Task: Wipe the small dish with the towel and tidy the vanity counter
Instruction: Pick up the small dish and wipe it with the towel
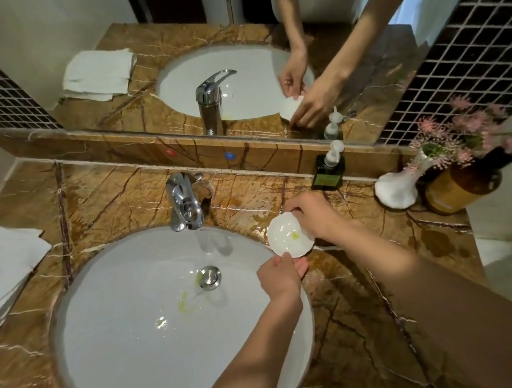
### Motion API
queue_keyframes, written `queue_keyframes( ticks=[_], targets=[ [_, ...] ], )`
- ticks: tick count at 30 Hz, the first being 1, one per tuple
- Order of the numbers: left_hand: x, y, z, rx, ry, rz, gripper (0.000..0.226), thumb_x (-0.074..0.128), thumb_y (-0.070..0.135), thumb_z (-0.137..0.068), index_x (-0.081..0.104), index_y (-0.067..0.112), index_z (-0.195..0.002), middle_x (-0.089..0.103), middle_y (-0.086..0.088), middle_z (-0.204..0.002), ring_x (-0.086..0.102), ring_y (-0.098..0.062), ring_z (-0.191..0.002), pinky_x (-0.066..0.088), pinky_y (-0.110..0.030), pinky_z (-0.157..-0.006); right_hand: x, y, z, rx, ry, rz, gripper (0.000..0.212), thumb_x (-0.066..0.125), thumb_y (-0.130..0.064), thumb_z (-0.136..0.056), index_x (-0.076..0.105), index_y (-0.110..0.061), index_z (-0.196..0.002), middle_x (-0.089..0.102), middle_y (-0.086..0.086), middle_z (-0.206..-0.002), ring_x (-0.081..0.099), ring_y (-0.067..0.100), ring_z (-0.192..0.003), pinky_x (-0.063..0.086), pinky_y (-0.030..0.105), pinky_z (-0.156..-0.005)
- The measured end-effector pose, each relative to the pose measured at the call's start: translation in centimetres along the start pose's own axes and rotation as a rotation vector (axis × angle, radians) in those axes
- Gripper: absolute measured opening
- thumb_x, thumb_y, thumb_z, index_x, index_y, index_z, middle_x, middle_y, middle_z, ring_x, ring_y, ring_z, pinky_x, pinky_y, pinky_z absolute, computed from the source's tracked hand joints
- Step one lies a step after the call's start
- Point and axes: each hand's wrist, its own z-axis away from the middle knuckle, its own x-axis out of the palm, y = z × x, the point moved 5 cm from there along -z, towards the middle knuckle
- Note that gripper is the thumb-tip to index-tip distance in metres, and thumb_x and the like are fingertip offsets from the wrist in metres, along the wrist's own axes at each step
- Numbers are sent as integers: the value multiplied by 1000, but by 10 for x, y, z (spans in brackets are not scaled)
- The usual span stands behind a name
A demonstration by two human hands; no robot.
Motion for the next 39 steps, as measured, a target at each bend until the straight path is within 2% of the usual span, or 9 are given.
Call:
queue_keyframes(
  ticks=[3,6,11,15,21,26,32,36,39],
  targets=[
    [-17,3,1,-17,38,14,14,55,4,-89,66,-3,-85,72,-9,-68,70,-10,-53,51,-16,-47,4,-10,5,-11,-25,20,26,50,-4,-95,71,-7,-110,67,15,-113,55,31,-110,46,42,-96],
    [-36,7,1,-64,41,112,13,54,-1,-85,65,-3,-80,74,-14,-72,74,-21,-65,58,-25,-60,14,-31,10,-49,-85,48,26,47,-5,-95,73,-9,-99,68,15,-100,57,32,-100,50,41,-86],
    [-75,12,2,-134,2,268,15,49,-4,-85,61,-6,-76,72,-15,-60,71,-22,-55,56,-23,-53,41,-81,10,-108,-195,175,35,43,6,-83,54,-12,-55,52,10,-67,52,28,-63,53,48,-64],
    [-101,16,2,-187,-72,397,11,51,-8,-88,59,-15,-90,69,-21,-64,69,-22,-48,58,-26,-47,61,-115,11,-135,-235,275,33,47,9,-77,45,-13,-52,40,2,-57,42,20,-51,42,32,-47],
    [-123,22,6,-308,-156,500,14,46,-12,-89,54,-12,-78,65,-21,-60,67,-25,-47,56,-28,-42,72,-132,14,-124,-258,257,37,51,5,-83,42,-12,-52,37,1,-53,37,15,-44,30,21,-41],
    [-128,22,14,-354,-168,567,20,44,-14,-89,54,-10,-73,62,-17,-46,64,-23,-37,56,-29,-40,76,-138,16,-95,-260,185,34,51,2,-85,48,-9,-53,46,4,-56,46,18,-49,36,24,-45],
    [-135,16,15,-311,-131,553,16,50,-11,-87,55,-10,-72,63,-16,-49,67,-23,-54,53,-24,-38,82,-135,20,-109,-194,84,46,51,3,-80,36,-17,-42,29,-4,-40,29,10,-32,41,29,-51],
    [-140,10,12,-255,-93,504,14,50,-7,-90,57,-12,-79,67,-17,-52,68,-24,-61,53,-22,-40,88,-127,25,-122,-187,84,45,45,5,-79,32,-16,-41,30,3,-42,25,12,-44,41,41,-83],
    [-144,11,10,-185,-63,407,14,51,-6,-88,59,-13,-79,69,-19,-58,70,-22,-51,55,-23,-43,90,-117,28,-90,-183,96,40,42,4,-80,35,-14,-44,35,5,-49,24,9,-51,40,30,-67]
  ],
)
